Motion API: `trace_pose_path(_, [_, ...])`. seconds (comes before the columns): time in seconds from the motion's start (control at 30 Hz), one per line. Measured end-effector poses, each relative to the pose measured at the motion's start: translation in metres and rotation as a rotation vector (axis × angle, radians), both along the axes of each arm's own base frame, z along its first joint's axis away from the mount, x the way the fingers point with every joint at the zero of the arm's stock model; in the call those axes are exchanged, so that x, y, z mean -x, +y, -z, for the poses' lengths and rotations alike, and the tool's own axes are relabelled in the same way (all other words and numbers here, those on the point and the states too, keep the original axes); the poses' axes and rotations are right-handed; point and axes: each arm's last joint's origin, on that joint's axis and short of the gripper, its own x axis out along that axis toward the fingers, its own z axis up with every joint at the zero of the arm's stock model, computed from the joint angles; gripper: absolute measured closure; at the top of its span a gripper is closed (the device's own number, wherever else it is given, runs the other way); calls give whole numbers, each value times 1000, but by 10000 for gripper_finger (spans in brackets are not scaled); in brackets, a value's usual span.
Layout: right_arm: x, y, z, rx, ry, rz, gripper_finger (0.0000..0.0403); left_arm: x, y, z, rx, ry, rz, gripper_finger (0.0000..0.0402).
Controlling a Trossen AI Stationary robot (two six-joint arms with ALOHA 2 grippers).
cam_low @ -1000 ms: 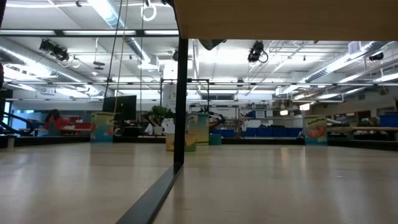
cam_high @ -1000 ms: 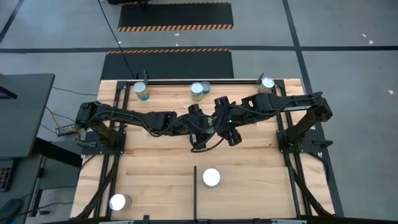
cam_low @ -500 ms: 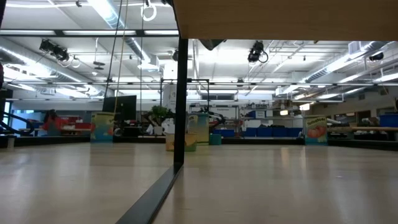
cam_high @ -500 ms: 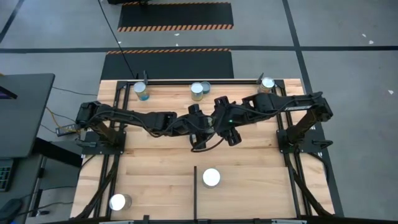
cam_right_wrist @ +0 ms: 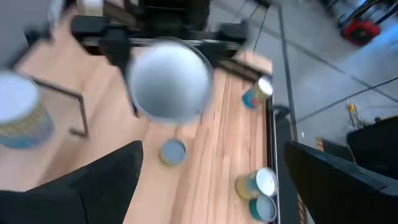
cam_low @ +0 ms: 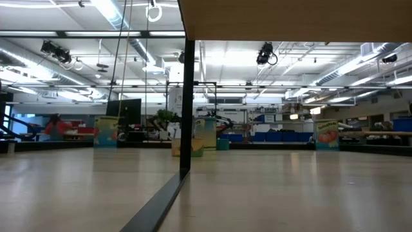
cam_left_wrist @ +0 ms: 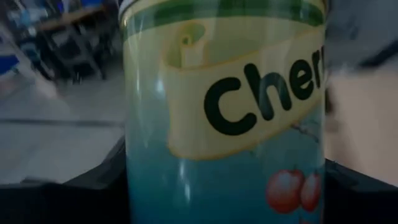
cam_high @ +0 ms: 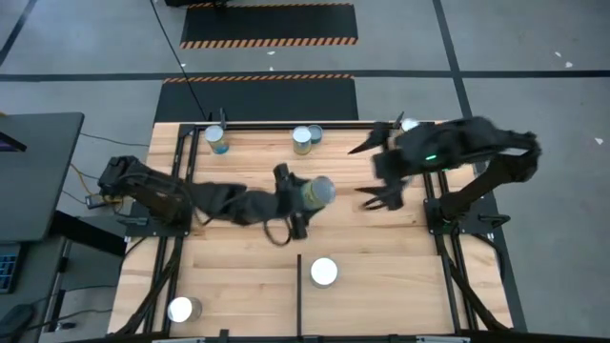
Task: Pick and place cans onto a shelf
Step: Put the canned cherries aligned with the other canned cherries on the shelf
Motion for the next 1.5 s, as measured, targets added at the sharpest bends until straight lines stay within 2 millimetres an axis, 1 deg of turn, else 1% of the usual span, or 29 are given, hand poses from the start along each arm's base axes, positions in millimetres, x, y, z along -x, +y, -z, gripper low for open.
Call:
trace_pose_path(0.1, [25,-3,-13,-63,-69,9,11,7,-30,-7,-1,-76,59,99])
trace_pose_path(0.2, [44,-5,-20,-127,-117,21,13,13,-58,-13,51,-172,136,95])
trace_pose_path(0.27, [53,-5,-21,-162,-135,28,15,17,-76,-16,72,-230,187,94])
trace_pose_path(0.37, [60,-4,-14,-207,-129,38,16,22,-103,-17,91,-306,257,96])
trace_pose_path(0.47, [60,1,-3,-250,-117,41,16,24,-129,-9,97,-345,328,97])
trace_pose_path(0.6, [56,9,17,-283,-91,34,16,20,-156,7,140,-407,389,96])
trace_pose_path(0.67, [53,14,28,-295,-76,29,16,16,-165,18,156,-431,410,96])
trace_pose_path(0.77, [49,22,44,-312,-50,15,17,5,-182,31,155,-421,425,96])
trace_pose_path(0.87, [46,31,63,-334,-14,4,17,-8,-202,34,138,-417,445,96])
trace_pose_path(0.93, [44,37,75,-345,8,1,17,-17,-216,37,108,-382,459,96])
trace_pose_path(1.07, [43,50,99,-355,57,17,17,-29,-241,36,93,-359,470,96])
trace_pose_path(1.2, [48,63,117,-363,94,31,17,-34,-260,38,89,-367,385,96])
trace_pose_path(1.37, [56,81,135,-362,98,48,17,-37,-276,41,112,-336,255,95])
trace_pose_path(1.43, [59,87,141,-366,93,48,17,-40,-279,49,107,-314,206,95])
trace_pose_path(1.5, [62,93,148,-372,89,46,17,-44,-281,63,92,-285,170,95])
